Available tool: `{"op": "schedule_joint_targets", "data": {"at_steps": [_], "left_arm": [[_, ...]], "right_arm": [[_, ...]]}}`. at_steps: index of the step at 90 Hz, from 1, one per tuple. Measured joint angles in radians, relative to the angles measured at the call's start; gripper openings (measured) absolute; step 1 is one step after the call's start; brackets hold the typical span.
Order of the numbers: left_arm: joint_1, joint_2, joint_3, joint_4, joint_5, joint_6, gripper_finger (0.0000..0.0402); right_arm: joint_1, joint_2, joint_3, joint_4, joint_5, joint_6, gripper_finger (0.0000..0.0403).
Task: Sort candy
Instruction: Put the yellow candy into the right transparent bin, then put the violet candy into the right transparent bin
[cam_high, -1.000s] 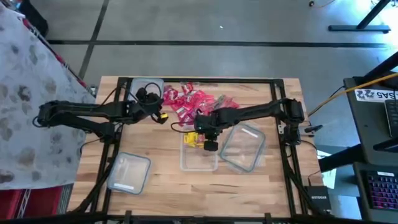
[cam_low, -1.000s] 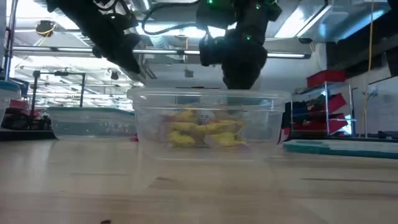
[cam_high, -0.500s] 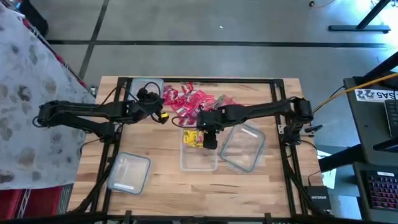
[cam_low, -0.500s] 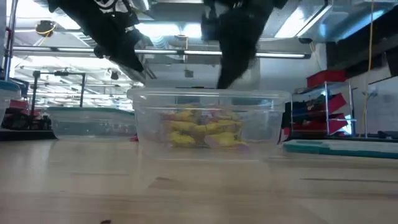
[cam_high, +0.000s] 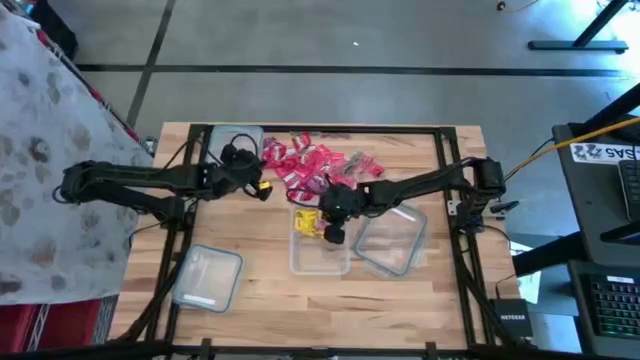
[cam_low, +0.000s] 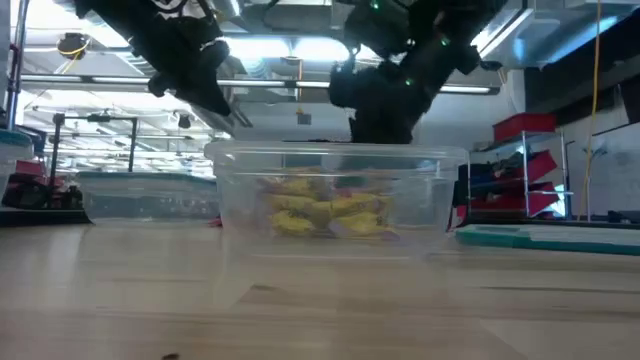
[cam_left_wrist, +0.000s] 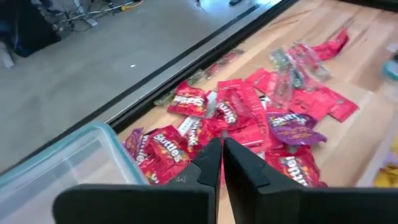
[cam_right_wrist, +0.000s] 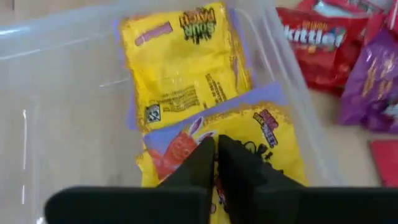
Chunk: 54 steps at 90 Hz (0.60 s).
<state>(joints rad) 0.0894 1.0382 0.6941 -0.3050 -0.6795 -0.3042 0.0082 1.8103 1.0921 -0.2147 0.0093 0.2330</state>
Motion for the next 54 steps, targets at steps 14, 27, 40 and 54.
{"op": "schedule_joint_targets", "data": {"at_steps": [14, 27, 40, 54], "left_arm": [[-0.022, 0.000, 0.000, 0.001, 0.000, -0.003, 0.0000], [-0.041, 0.000, 0.000, 0.000, 0.000, -0.003, 0.0000], [-0.060, 0.000, 0.000, -0.001, 0.000, -0.001, 0.0000], [-0.065, 0.000, 0.000, 0.001, 0.000, 0.016, 0.0000]], "right_arm": [[-0.002, 0.000, -0.002, 0.016, -0.040, -0.001, 0.0020], [-0.002, -0.005, 0.021, 0.028, -0.037, -0.020, 0.0020], [-0.001, -0.040, 0.058, 0.031, -0.036, -0.054, 0.0020], [-0.002, -0.063, 0.067, 0.031, -0.013, -0.058, 0.0020]]}}
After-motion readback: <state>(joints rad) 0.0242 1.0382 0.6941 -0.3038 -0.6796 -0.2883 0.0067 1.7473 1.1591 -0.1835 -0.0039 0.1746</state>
